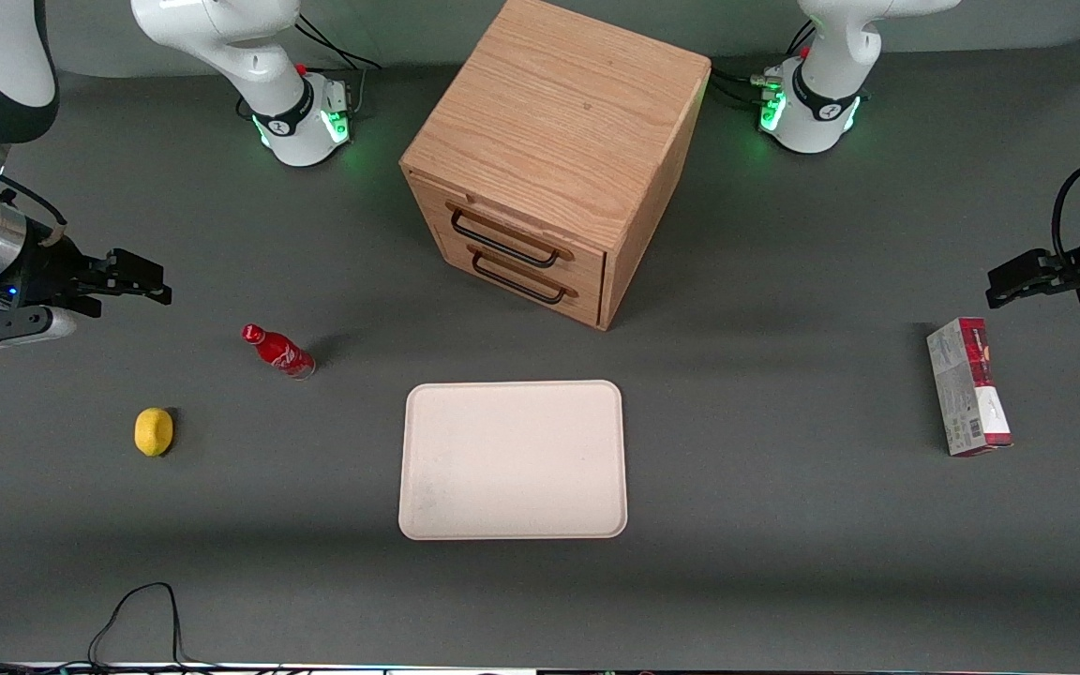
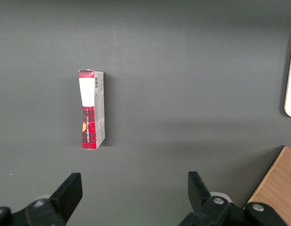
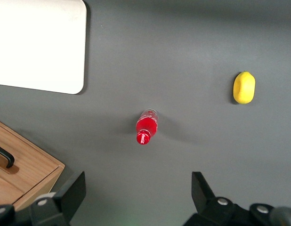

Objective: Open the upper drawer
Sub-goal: 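Move the right gripper toward the upper drawer's black handle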

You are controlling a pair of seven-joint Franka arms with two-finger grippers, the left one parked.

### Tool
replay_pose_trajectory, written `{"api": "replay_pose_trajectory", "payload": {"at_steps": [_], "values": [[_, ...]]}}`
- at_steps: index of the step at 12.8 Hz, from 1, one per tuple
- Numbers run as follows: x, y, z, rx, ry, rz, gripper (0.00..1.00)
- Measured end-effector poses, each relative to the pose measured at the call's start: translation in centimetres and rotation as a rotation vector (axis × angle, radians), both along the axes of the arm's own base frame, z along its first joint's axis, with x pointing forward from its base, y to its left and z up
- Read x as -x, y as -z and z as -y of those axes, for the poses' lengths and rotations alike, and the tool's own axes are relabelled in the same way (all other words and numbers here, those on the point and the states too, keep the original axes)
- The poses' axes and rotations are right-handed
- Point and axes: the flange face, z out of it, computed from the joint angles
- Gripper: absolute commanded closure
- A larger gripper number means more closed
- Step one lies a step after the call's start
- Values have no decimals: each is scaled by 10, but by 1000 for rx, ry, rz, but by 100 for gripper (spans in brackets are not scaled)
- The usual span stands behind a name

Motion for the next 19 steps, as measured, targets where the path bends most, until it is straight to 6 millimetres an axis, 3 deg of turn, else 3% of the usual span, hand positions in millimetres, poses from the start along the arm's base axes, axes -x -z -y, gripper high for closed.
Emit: {"api": "replay_pose_trajectory", "payload": {"at_steps": [3,9,13,16,19], "values": [[-4,7,-23,3,-37,-11,0],[5,0,-118,18,-105,-31,0],[8,10,-161,29,-133,-43,0],[22,23,-232,41,-250,-54,0],[45,50,-305,65,-361,-85,0]]}}
